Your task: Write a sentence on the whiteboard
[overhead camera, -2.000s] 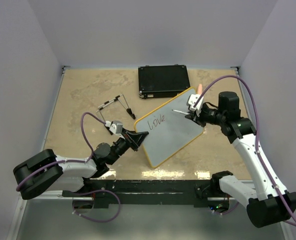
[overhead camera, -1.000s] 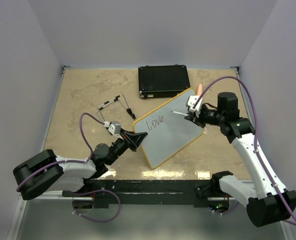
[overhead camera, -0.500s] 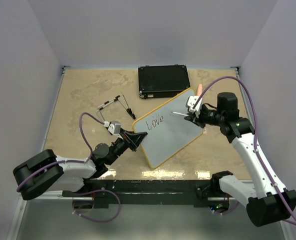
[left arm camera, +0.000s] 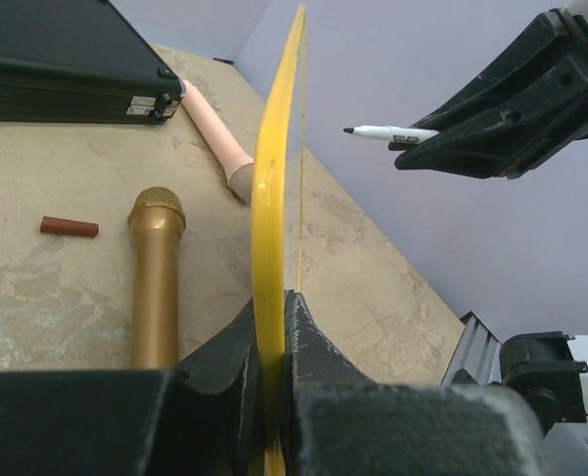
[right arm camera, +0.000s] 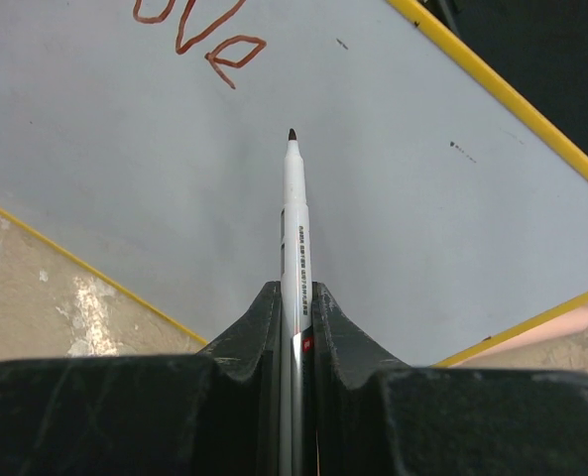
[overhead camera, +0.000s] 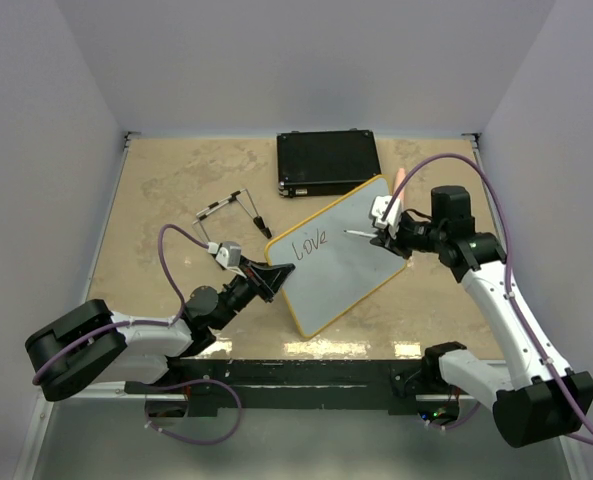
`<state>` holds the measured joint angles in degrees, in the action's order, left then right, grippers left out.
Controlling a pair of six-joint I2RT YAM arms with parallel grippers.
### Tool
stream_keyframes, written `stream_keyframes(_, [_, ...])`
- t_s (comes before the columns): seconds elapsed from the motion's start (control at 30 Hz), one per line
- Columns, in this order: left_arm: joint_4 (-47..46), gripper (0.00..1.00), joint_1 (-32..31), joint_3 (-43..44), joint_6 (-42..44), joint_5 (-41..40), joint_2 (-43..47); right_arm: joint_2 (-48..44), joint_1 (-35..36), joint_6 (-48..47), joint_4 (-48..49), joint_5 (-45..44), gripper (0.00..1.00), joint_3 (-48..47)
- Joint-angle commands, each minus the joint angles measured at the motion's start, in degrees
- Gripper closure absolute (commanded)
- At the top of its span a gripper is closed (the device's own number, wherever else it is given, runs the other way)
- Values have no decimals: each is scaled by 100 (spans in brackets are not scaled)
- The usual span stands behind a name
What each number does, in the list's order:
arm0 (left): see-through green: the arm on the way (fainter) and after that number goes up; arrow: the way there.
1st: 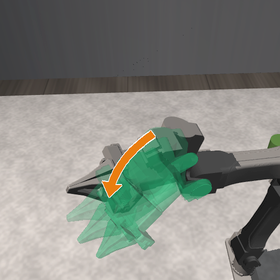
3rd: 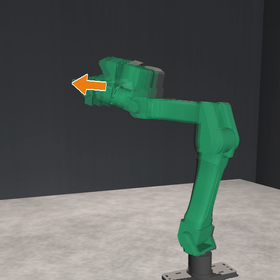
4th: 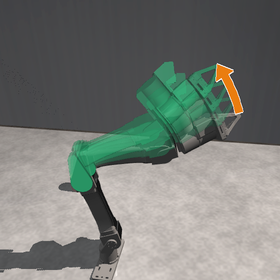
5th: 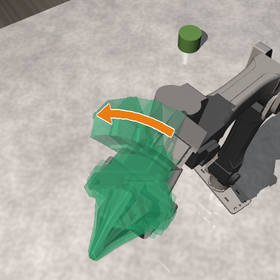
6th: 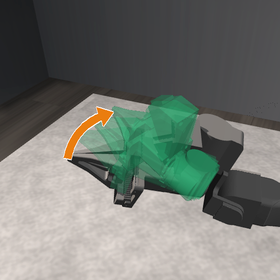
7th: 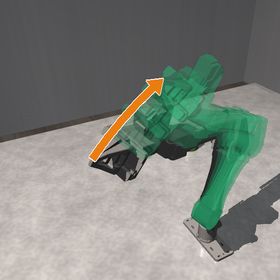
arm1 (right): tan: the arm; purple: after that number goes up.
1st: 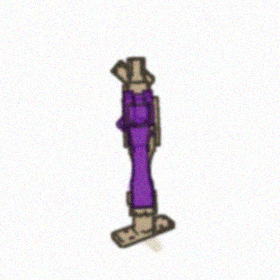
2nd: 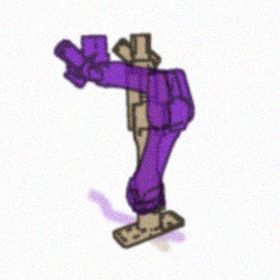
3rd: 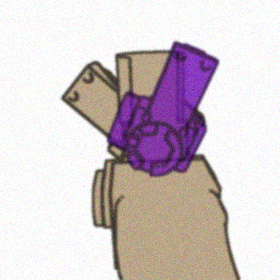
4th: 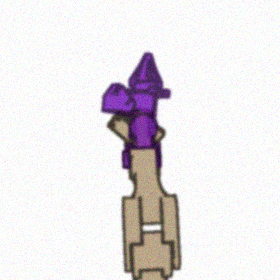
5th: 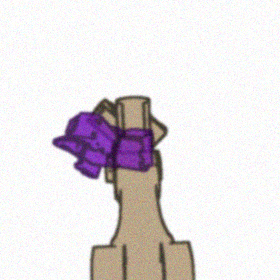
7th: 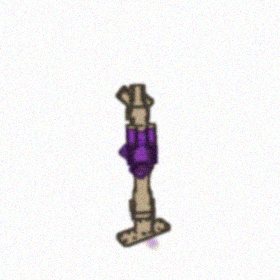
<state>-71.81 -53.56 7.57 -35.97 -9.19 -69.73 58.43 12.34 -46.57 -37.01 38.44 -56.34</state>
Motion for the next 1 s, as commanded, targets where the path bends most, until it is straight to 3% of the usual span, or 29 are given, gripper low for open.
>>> stream_keyframes(0.0, [299, 100, 21, -142, 239, 137, -5, 19, -21, -247, -157, 32, 100, -237])
stream_keyframes(0.4, [264, 100, 21, -116, 213, 172, -102, 45, -38, -169, -8, -178, 100, -255])
stream_keyframes(0.97, [194, 100, 39, -19, 266, 365, -286, 441, -179, 85, 282, 507, 100, -387])
